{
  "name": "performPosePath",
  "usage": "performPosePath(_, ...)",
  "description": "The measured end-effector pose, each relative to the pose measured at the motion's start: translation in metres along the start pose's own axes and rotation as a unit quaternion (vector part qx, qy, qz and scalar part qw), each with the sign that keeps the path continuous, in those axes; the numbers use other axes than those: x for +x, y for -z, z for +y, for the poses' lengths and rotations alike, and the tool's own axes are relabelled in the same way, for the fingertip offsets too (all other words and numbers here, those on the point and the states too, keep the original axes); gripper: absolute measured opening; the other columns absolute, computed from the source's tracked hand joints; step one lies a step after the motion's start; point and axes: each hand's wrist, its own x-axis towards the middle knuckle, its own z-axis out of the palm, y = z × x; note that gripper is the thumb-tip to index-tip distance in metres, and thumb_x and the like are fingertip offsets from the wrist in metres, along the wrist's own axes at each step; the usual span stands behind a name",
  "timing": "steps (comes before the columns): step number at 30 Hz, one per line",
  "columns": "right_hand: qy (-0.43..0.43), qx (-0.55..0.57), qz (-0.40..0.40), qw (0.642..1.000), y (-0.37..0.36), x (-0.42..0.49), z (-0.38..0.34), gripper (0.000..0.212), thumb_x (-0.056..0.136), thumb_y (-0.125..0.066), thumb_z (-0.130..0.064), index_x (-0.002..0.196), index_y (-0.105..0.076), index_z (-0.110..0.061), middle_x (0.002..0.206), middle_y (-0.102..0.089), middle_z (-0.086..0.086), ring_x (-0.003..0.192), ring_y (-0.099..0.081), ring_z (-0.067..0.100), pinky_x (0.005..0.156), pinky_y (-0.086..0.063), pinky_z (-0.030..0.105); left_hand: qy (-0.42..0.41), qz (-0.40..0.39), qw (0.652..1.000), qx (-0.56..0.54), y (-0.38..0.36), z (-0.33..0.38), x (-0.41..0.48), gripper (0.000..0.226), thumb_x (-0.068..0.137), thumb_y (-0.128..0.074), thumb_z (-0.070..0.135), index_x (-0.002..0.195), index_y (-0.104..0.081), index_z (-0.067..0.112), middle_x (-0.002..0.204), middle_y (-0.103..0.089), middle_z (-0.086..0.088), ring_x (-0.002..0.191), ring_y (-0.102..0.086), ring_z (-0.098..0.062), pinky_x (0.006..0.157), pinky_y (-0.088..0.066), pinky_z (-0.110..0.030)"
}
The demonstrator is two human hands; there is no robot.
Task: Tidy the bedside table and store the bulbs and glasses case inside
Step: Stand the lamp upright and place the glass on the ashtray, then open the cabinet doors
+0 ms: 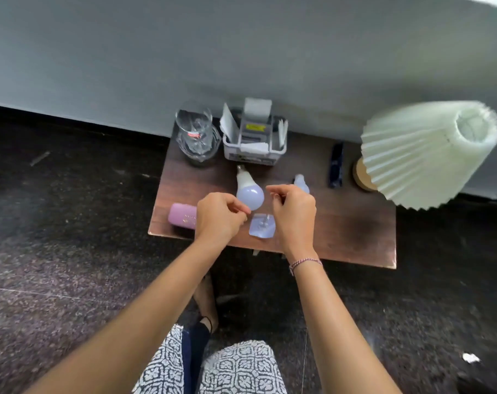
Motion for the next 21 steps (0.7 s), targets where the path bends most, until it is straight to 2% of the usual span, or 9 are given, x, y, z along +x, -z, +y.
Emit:
performPosePath(6,0.000,0.017,0.023,1.000,0.007,-0.035,0.049,0.021,0.091,-0.056,-0.007,0.103,-0.071,-0.013,0.102,-0.072,0.002,0.094,-0.066,0.014,0.087,-0.051,0.024,-0.001,-0.015,1.000,-0.003,-0.048,-0.021,-0.037,0.024,0.076,-0.067,0.000,0.064,-0.068,0.021,0.075,-0.073,-0.007,0.076,-0.070,-0.021,0.077,-0.058,-0.034)
performPosePath(10,0.002,0.027,0.027,0.999,0.010,-0.057,0.074,0.020,0.090,-0.057,-0.008,0.101,-0.073,-0.012,0.100,-0.073,0.003,0.092,-0.067,0.014,0.085,-0.049,0.022,-0.001,-0.007,1.000,0.016,-0.074,-0.038,-0.060,0.020,0.077,-0.068,0.003,0.069,-0.072,0.021,0.079,-0.074,-0.005,0.076,-0.067,-0.013,0.072,-0.051,-0.021)
performPosePath(14,-0.009,0.040,0.008,0.999,0.011,-0.080,0.098,0.023,0.091,-0.053,-0.005,0.102,-0.073,-0.009,0.101,-0.073,0.005,0.093,-0.067,0.013,0.087,-0.049,0.020,-0.005,-0.019,1.000,0.014,-0.097,-0.053,-0.079,0.015,0.082,-0.065,0.006,0.087,-0.076,0.015,0.090,-0.075,-0.006,0.088,-0.069,-0.015,0.088,-0.053,-0.027)
performPosePath(17,-0.027,0.054,-0.010,0.998,0.011,-0.093,0.112,0.025,0.091,-0.051,-0.002,0.104,-0.071,-0.008,0.103,-0.073,0.008,0.095,-0.067,0.015,0.088,-0.048,0.020,-0.012,-0.023,1.000,-0.004,-0.110,-0.060,-0.086,0.019,0.084,-0.061,0.004,0.092,-0.075,0.014,0.095,-0.074,-0.006,0.093,-0.068,-0.016,0.094,-0.052,-0.032)
performPosePath(19,-0.029,0.064,-0.021,0.997,0.009,-0.101,0.123,0.024,0.092,-0.051,-0.003,0.106,-0.070,-0.007,0.106,-0.071,0.009,0.098,-0.066,0.017,0.089,-0.046,0.019,-0.017,-0.020,1.000,-0.009,-0.119,-0.067,-0.088,0.019,0.085,-0.061,0.007,0.095,-0.075,0.015,0.098,-0.074,-0.004,0.093,-0.067,-0.011,0.095,-0.049,-0.027)
performPosePath(21,-0.033,0.076,-0.030,0.996,0.004,-0.108,0.139,0.024,0.092,-0.051,-0.005,0.108,-0.070,-0.006,0.108,-0.070,0.009,0.101,-0.064,0.017,0.088,-0.042,0.015,-0.018,-0.016,1.000,-0.005,-0.130,-0.076,-0.088,0.020,0.085,-0.061,0.011,0.097,-0.074,0.018,0.101,-0.073,-0.001,0.088,-0.062,-0.006,0.087,-0.045,-0.019)
